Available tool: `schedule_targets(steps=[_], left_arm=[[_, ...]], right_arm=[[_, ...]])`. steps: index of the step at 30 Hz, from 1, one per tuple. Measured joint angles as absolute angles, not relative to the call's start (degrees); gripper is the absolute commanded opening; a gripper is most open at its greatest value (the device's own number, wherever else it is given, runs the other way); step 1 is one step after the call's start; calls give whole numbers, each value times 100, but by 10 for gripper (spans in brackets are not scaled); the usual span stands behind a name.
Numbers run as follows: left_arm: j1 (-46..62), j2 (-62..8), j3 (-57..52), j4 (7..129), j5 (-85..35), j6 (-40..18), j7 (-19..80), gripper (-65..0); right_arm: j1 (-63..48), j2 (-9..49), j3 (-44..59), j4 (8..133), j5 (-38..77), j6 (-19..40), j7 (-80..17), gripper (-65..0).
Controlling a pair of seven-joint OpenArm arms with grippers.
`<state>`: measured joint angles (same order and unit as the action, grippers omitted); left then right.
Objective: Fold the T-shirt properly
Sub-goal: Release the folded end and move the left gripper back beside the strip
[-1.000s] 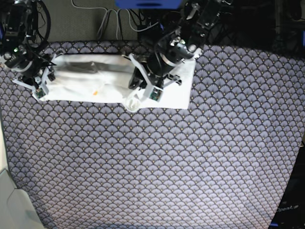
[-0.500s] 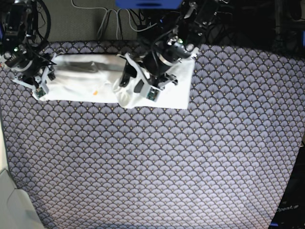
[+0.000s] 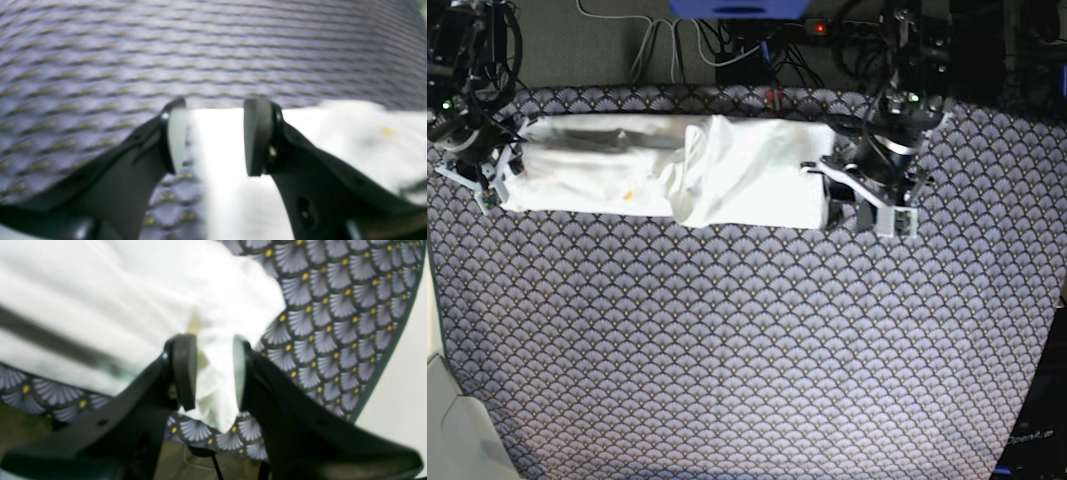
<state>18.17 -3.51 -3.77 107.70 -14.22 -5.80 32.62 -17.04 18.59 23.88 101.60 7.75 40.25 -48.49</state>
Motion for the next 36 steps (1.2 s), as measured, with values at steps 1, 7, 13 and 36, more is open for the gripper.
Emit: schedule_targets(steps=[1, 7, 13, 36], left_arm=[[1831, -368, -464, 10731, -1409, -580, 3240, -378], [1914, -366, -676, 10219, -1402, -600, 3277, -512], [1817, -364, -626, 9870, -1422, -617, 3260, -525], [1850, -615, -666, 9867, -1444, -620, 3258, -525]], right_arm=[[-1702, 1859, 2401, 10160, 773, 4025, -4849, -454], [-1704, 1859, 2401, 10162, 773, 4025, -4849, -449], [-1704, 1855, 2418, 10160, 775, 4025, -4847, -398], [-1496, 1190, 3326, 10108, 779, 4025, -4886, -265]])
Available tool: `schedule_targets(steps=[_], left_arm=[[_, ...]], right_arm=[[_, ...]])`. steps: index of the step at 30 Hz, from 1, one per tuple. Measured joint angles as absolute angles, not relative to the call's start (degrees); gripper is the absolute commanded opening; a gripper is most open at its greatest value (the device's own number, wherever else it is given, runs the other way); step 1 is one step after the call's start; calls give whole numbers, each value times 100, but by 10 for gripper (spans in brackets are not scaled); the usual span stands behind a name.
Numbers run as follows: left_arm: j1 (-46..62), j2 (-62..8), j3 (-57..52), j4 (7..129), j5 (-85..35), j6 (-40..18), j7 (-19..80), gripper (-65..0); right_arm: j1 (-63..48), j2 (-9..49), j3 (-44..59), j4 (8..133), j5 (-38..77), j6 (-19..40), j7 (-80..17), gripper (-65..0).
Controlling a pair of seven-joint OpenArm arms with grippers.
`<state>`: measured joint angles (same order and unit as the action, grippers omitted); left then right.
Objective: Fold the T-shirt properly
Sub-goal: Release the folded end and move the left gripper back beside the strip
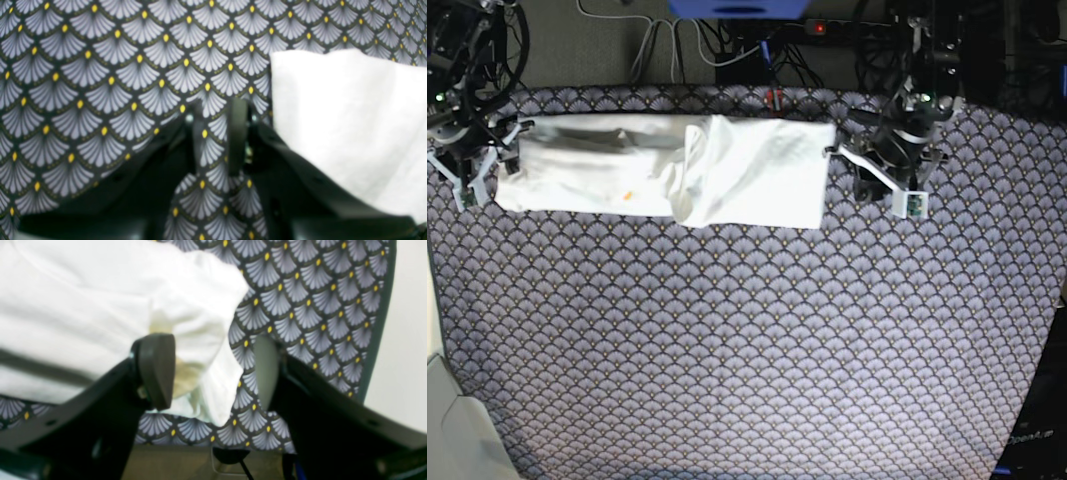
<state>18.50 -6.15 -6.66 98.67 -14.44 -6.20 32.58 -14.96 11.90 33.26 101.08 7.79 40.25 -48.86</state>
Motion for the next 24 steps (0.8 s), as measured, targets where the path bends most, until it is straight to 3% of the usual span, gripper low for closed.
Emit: schedule_targets(steps=[8, 24], left_arm=[[1852, -617, -666, 9872, -1441, -611, 3258, -526], [2047, -617, -666, 10289, -1398, -607, 3282, -526]], right_arm=[[-1214, 1205, 3326, 9227, 792, 4023, -4869, -240], [-943, 1225, 3339, 8753, 1081, 4005, -4829, -240]])
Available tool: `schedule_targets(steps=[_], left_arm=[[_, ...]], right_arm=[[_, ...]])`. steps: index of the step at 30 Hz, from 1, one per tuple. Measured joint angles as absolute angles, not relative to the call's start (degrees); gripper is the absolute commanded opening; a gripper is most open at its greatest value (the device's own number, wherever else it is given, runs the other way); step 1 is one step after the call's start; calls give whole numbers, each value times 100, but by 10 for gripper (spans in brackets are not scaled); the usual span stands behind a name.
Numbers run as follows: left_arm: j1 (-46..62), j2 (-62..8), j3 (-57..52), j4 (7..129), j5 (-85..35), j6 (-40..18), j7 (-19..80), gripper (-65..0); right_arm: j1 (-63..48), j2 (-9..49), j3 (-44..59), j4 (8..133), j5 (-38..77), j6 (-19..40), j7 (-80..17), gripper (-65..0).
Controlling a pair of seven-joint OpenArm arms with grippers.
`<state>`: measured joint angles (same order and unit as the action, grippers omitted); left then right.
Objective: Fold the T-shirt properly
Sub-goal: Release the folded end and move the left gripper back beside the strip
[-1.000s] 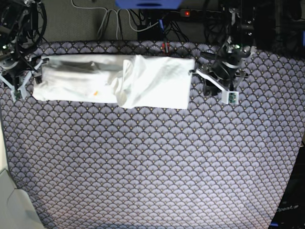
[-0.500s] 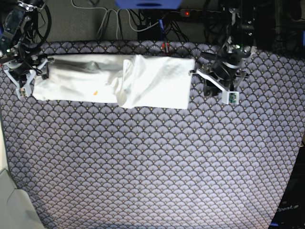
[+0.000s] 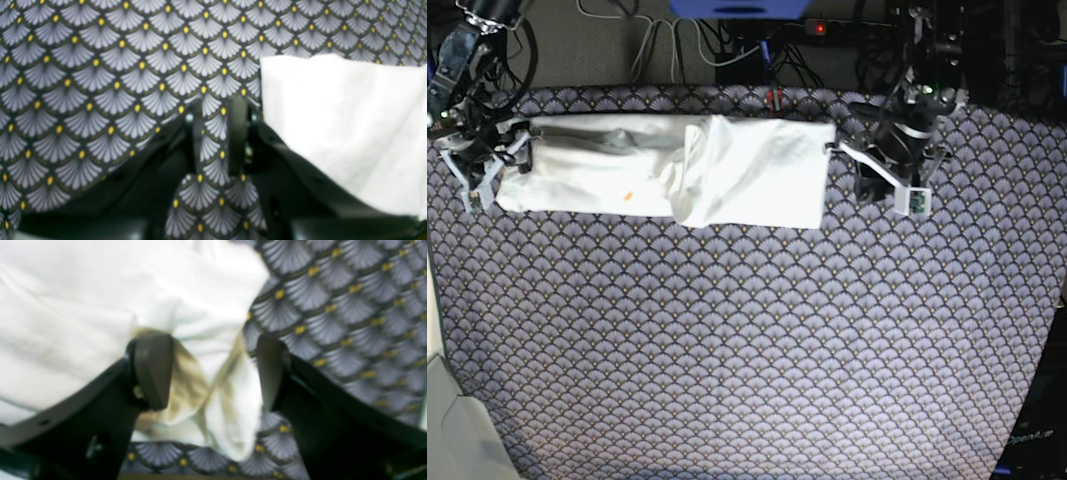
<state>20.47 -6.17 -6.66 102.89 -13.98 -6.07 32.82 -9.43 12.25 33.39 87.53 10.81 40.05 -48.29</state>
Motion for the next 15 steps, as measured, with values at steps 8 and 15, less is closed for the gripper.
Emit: schedule_targets(steps=[8, 15], left_arm=[[2067, -690, -666, 10342, -1426, -624, 3260, -526], [2112, -775, -676, 10353, -1424, -602, 3277, -526]], right_arm=[[-941, 1448, 3361, 8361, 1577, 4005, -4779, -240], [-941, 1446, 3347, 8355, 1590, 4005, -4762, -266]])
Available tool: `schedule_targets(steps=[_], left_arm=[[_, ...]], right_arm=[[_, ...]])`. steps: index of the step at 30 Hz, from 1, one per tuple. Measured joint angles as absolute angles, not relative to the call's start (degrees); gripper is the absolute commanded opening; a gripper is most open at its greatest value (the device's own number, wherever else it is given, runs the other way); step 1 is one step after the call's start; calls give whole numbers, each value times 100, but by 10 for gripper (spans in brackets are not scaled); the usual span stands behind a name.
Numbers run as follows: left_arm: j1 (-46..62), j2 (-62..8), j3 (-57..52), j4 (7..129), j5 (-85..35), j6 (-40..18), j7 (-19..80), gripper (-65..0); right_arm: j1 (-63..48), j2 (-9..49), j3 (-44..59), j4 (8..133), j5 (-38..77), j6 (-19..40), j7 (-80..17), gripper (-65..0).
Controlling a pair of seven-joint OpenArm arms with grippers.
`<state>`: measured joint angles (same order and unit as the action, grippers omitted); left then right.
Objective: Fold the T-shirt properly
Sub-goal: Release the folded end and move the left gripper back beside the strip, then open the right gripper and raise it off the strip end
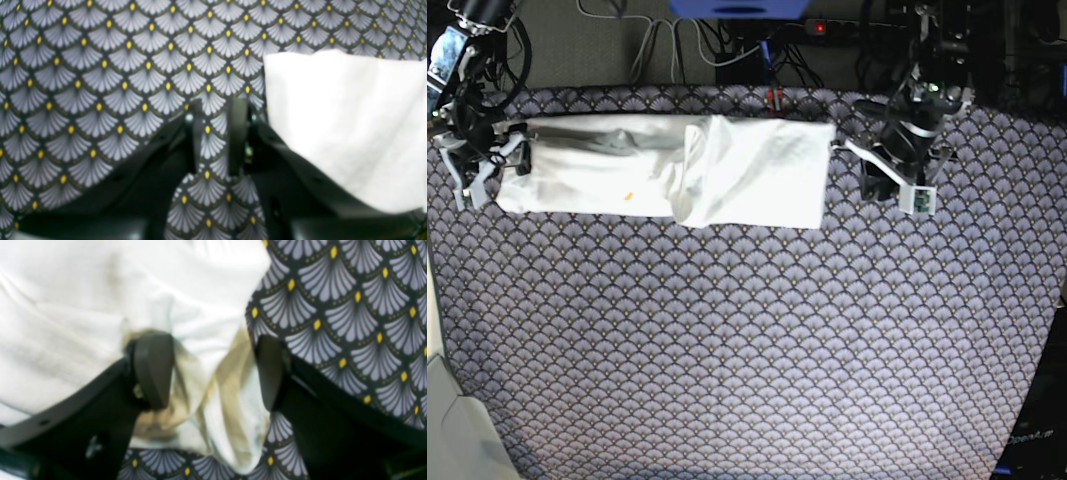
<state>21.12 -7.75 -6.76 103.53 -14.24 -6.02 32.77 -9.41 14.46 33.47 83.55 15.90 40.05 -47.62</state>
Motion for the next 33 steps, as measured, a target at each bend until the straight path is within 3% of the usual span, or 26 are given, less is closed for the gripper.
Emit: schedule_targets(steps=[4, 8, 15, 33], left_arm=[[2126, -775, -676, 10353, -1428, -604, 3280, -526], [2143, -775, -676, 10353, -1426, -604, 3277, -527], [2187, -777, -676, 10350, -1441, -604, 3277, -527], [2563, -764, -1638, 10541, -1441, -602, 3262, -527]], right_arm=[[-943, 1441, 3332, 8355, 1660, 4005, -4759, -418], [-926, 1420, 3308, 8355, 1699, 4045, -4753, -650], [-937, 1413, 3310, 8484, 1640, 4051, -4816, -650], [-1811, 757, 2985, 11316, 1422, 4003, -4932, -650]])
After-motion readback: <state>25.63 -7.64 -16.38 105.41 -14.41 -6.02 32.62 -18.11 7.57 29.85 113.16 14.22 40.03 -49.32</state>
